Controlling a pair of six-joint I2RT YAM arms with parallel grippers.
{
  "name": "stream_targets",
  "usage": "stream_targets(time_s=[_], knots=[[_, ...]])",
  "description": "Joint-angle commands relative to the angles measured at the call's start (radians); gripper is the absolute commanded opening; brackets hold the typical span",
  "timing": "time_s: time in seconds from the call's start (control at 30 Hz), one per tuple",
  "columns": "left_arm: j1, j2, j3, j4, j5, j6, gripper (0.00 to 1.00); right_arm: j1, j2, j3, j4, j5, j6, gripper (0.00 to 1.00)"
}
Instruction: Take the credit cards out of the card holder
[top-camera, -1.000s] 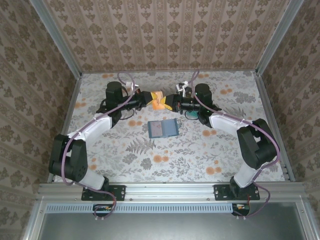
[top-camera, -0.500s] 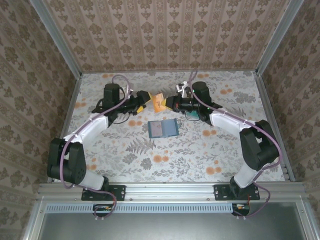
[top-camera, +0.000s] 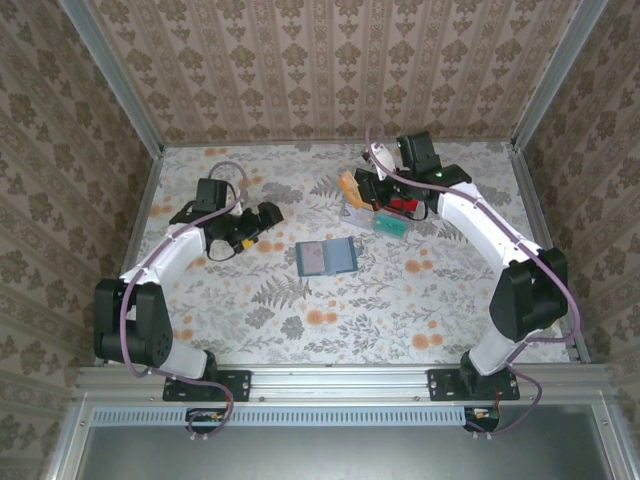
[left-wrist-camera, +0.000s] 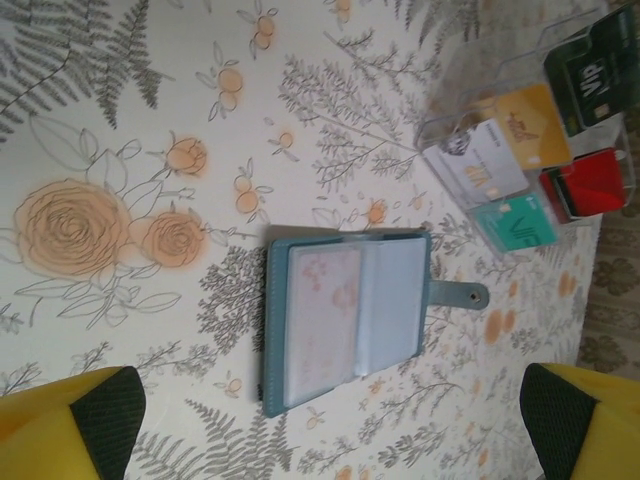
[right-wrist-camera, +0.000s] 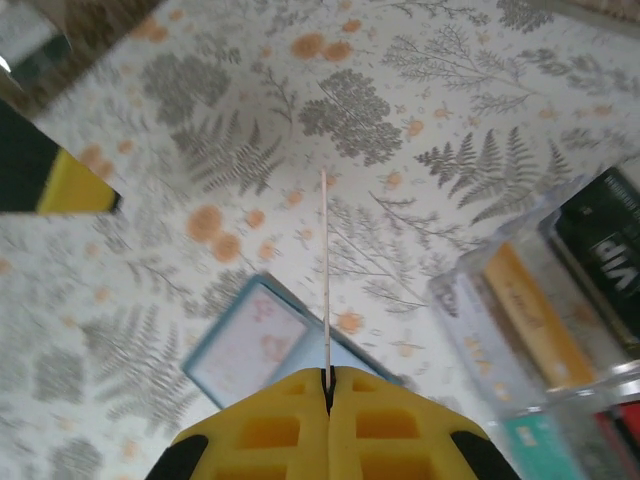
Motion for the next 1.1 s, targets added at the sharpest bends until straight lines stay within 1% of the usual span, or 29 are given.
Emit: stream_targets(time_s=[0.0, 0.1, 0.2, 0.37, 0.5, 0.67, 1.03, 1.07], knots=[[0.007, -0.022, -0.005, -0.054, -0.015, 0.041, 1.0, 0.0, 0.054, 0.072, -0.143, 0.092, -0.281, 0.0], [0.006, -0.03, -0.005, -0.062, -0.016, 0.045, 1.0, -0.001, 0.095, 0.11, -0.169, 0.118, -0.404, 0.0], [0.006, -0.028, -0.001, -0.076, -0.023, 0.047, 1.0, -0.007, 0.16, 0.165, -0.177, 0.193, -0.469, 0.0], [0.006, -0.028, -0.007, -0.079, -0.025, 0.046, 1.0, -0.011, 0.29, 0.284, -0.236, 0.253, -0.547, 0.0], [0.006, -0.033, -0.006, -0.087, -0.022, 0.048, 1.0, -0.014, 0.356, 0.345, -0.246, 0.269, -0.578, 0.0], [0.004, -0.035, 0.002, -0.088, -0.001, 0.049, 1.0, -0.016, 0.434, 0.426, -0.311, 0.269, -0.603, 0.0], [0.004, -0.04, 0.0, -0.095, 0.001, 0.052, 1.0, -0.016, 0.498, 0.45, -0.308, 0.307, -0.61, 0.0], [0.005, -0.039, 0.001, -0.096, 0.002, 0.053, 1.0, -0.016, 0.5, 0.449, -0.3, 0.312, -0.606, 0.02]])
